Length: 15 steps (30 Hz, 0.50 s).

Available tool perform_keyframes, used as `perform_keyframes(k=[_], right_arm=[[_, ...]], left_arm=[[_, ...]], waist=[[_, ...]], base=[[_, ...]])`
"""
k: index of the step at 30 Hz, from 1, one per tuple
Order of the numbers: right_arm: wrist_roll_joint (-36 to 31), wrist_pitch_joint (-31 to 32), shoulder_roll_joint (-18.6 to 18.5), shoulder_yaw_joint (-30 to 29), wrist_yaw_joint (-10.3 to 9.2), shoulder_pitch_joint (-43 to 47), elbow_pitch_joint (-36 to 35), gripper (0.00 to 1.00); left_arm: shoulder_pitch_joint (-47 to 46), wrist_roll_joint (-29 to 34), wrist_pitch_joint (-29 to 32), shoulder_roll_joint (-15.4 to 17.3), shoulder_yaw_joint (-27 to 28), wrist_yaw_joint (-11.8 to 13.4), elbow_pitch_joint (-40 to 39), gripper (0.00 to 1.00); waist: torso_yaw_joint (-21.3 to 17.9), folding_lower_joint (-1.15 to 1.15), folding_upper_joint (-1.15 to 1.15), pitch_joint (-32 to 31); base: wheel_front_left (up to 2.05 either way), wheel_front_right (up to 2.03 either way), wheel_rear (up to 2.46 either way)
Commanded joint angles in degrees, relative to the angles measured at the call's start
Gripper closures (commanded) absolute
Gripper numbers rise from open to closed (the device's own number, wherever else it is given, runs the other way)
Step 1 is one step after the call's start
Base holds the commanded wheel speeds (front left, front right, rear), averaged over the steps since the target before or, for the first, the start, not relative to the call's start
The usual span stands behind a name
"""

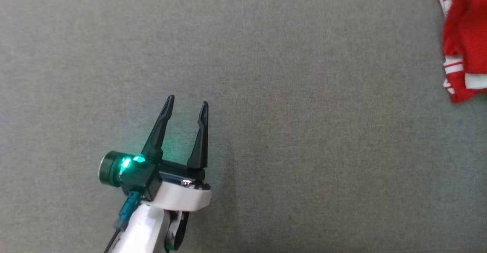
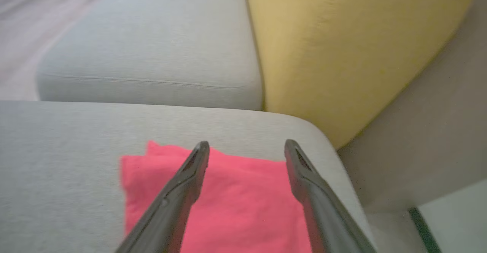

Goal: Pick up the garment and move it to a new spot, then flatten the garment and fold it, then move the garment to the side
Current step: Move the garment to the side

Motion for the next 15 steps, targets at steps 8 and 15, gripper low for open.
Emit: perform_keyframes(k=[8,15], right_arm=[[-3.11,-8.85,12.48,10.48,-0.05,8.43,-3.10,0.00],[-3.70,-23.28,25.74,21.47,-0.05,16.57,7.44,0.00]], left_arm=[[3.28,-1.11,-0.29,-0.08,2.49,1.29,-0.19,0.00],[9.42,-2.34,-0.29,-0.08,3.22,2.49,2.31,0.00]], waist=[[2.40,0.00,0.00,-11.35],[3.18,0.00,0.00,-21.18]], base=[[0.00,0.00,0.00],[0.00,0.00,0.00]])
